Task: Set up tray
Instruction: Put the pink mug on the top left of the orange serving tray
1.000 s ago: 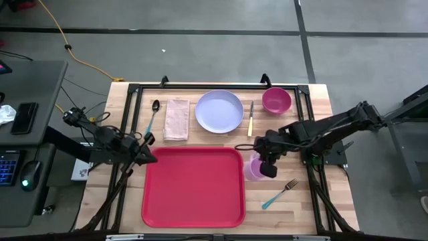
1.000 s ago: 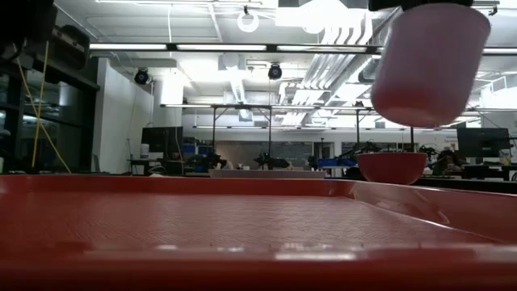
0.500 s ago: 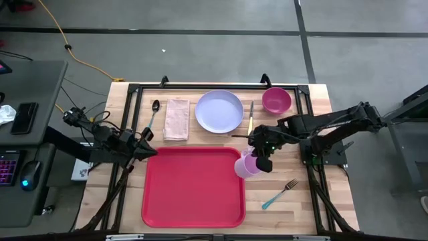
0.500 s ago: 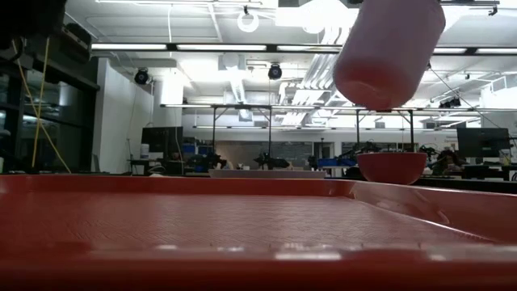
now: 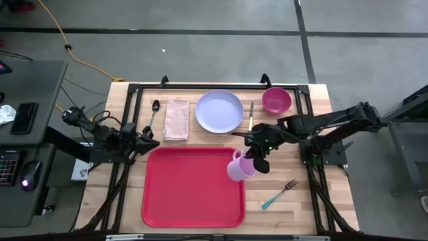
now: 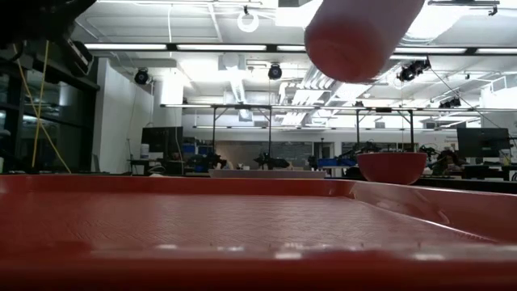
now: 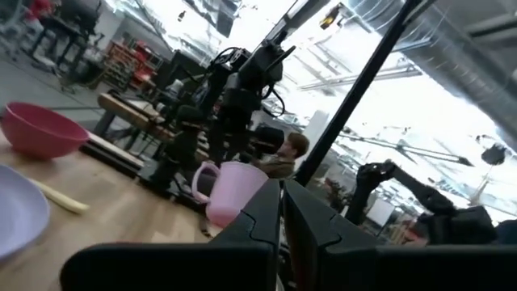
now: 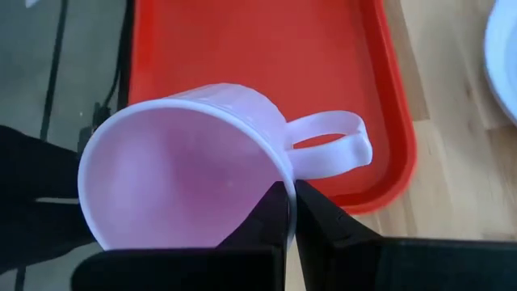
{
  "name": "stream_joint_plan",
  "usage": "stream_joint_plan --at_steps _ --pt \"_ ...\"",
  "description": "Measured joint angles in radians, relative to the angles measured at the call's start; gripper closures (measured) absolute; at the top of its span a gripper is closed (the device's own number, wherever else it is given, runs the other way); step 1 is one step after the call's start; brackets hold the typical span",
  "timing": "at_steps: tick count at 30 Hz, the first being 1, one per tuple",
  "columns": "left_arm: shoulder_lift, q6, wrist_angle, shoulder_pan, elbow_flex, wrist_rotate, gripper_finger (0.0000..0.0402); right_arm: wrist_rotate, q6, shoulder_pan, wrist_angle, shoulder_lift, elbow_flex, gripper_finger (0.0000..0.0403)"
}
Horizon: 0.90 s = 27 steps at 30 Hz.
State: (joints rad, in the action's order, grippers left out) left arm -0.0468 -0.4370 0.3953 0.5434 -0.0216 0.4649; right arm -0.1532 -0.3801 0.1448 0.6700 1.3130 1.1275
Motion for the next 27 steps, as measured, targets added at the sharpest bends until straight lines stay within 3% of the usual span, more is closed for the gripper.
stream_joint_plan --at_steps 5,13,21,27 --pt "-0.105 -0.006 0.125 0.000 -0.002 -0.025 0.0353 -0.029 0.035 -0.013 -0.013 0.060 0.035 0.0403" --pt "-0.391 0.025 0.132 0.000 -0.179 -0.054 0.0353 -0.019 0.214 -0.017 0.141 0.249 0.305 0.0403" --pt "-0.653 0.064 -0.024 0.000 -0.426 -0.078 0.0353 -0.015 0.352 -0.020 0.292 0.373 0.578 0.0403" --pt "-0.788 0.046 -0.141 0.000 -0.582 -0.078 0.0353 -0.013 0.395 -0.006 0.377 0.423 0.688 0.0403"
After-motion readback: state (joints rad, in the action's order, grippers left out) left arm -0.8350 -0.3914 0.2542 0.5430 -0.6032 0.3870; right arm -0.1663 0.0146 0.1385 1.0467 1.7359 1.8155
